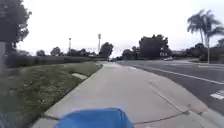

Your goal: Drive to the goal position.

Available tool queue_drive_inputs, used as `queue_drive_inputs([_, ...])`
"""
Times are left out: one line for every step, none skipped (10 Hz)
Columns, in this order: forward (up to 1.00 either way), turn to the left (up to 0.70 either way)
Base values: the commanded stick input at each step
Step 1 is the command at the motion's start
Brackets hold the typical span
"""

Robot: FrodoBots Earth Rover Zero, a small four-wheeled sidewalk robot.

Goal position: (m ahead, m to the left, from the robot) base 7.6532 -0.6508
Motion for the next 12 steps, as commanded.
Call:
queue_drive_inputs([0.85,0.00])
queue_drive_inputs([0.85,0.00])
queue_drive_inputs([0.85,0.00])
queue_drive_inputs([0.85,0.00])
queue_drive_inputs([0.85,0.00])
queue_drive_inputs([0.85,0.00])
queue_drive_inputs([0.85,0.00])
queue_drive_inputs([0.85,0.00])
queue_drive_inputs([0.85,0.00])
queue_drive_inputs([0.85,0.00])
queue_drive_inputs([0.85,0.00])
queue_drive_inputs([0.85,0.00])
